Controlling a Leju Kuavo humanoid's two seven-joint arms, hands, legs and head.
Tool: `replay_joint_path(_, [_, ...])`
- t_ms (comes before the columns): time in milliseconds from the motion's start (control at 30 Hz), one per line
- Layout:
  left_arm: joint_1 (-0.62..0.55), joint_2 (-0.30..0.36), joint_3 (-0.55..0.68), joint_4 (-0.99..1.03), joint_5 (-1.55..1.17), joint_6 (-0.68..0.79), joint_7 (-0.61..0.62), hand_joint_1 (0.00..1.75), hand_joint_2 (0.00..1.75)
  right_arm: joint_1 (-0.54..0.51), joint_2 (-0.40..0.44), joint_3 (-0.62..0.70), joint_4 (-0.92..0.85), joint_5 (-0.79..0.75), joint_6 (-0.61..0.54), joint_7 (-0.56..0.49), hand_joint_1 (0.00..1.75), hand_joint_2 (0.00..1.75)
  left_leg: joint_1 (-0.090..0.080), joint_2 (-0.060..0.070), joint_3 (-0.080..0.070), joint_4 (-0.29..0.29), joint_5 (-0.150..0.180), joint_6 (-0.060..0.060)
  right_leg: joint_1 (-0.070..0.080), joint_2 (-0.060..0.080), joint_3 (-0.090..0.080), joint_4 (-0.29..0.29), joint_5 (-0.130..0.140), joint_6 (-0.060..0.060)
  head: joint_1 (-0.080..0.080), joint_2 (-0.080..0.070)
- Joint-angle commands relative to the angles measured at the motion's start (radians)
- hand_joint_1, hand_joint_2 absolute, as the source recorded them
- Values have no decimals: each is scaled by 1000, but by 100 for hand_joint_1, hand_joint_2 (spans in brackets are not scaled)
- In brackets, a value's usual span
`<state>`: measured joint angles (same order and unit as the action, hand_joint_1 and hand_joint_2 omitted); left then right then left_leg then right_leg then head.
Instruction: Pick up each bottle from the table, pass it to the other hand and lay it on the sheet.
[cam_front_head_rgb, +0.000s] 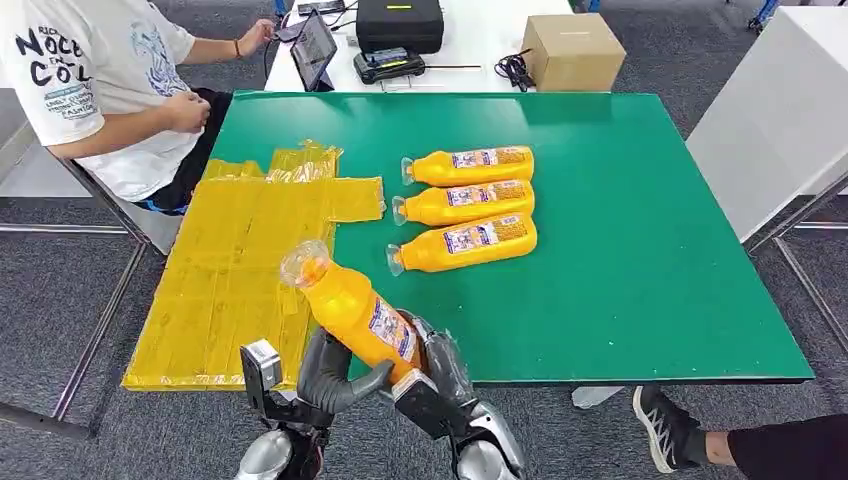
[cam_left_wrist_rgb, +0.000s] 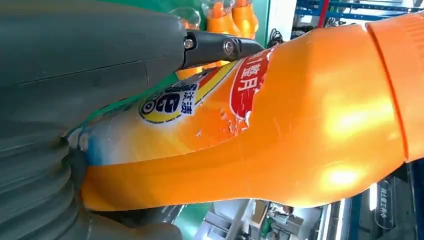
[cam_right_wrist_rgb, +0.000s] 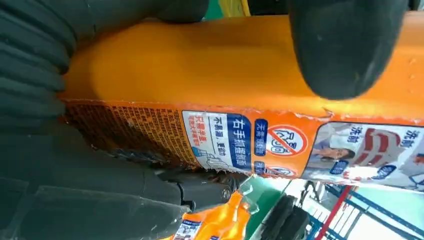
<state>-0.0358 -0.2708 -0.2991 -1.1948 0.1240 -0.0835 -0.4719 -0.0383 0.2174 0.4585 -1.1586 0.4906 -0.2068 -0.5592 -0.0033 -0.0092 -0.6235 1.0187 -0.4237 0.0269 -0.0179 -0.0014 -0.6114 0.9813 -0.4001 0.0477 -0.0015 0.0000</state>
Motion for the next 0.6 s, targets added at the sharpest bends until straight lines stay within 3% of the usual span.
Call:
replay_joint_path(33, [-29, 8, 0, 72, 13, -21, 30, 0, 175, -56, 1, 65, 128, -10, 25, 4, 175, 175, 1, 2, 4, -1, -1, -2, 1, 1, 4, -1, -1, -2, 0, 0])
replay_joint_path(267, [-36, -2, -1, 83, 25, -35, 17, 0, 175, -75, 5, 148, 232, 22, 42, -3, 175, 175, 2, 1, 5, -1, -1, -1, 2, 0, 4, -1, -1, -2, 0, 0])
replay_joint_path(467, [-42, 2, 27, 114, 184, -173, 99, 0, 175, -99, 7, 157, 286, 35, 34, 10, 175, 175, 2, 1, 7, -2, -2, -2, 2, 0, 7, -2, -2, -2, 0, 0])
replay_joint_path(600, [-62, 7, 18, 144, 174, -153, 82, 0, 175, -106, 11, 191, 301, 57, 61, 3, 175, 175, 2, 1, 4, -1, -1, -1, 2, 0, 4, -1, -1, -2, 0, 0])
